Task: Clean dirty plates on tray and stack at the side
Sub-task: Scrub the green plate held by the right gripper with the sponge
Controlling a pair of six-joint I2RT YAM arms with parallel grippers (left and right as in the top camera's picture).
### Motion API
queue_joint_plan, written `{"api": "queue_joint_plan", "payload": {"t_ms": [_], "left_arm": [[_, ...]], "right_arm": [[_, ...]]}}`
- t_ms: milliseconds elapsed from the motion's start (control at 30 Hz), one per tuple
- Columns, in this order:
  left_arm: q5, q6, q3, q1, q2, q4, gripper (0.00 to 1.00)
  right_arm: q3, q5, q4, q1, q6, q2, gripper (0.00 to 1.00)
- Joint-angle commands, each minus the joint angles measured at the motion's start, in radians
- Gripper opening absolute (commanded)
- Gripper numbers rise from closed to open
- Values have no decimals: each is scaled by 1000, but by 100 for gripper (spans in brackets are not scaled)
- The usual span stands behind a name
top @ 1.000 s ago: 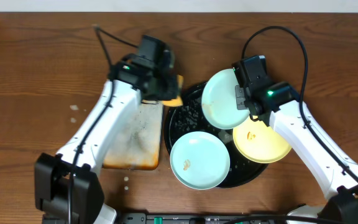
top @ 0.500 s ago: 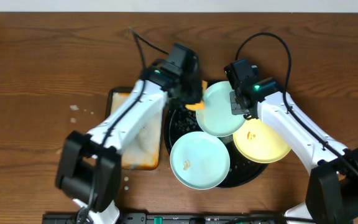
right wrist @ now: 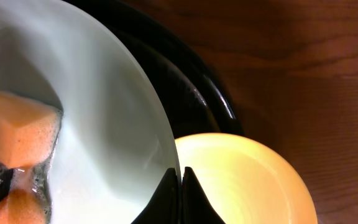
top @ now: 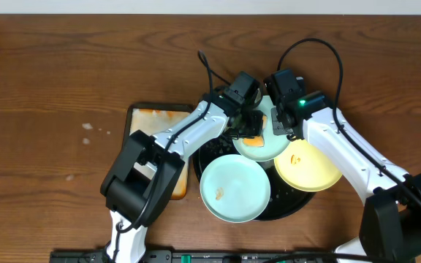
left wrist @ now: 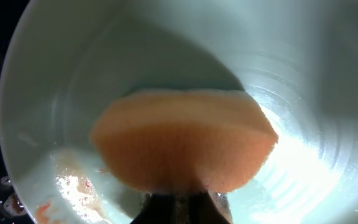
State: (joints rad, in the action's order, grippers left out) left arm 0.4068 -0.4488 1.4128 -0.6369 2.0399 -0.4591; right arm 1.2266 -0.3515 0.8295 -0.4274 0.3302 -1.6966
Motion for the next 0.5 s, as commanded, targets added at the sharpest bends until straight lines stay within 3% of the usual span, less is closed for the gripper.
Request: {"api": "queue_joint_plan", "payload": {"t_ms": [0,300,467], "left_arm": [[-27,10,-4,2,68,-16,8],[-283,36,-4,0,81,-115,8],[-349,36,-4,0,81,-130,8]], "right_arm": [[1,-18,-2,0,17,10,1],[1,-19,-2,0,17,10,1],[1,-41,5,1,17,10,1]]}}
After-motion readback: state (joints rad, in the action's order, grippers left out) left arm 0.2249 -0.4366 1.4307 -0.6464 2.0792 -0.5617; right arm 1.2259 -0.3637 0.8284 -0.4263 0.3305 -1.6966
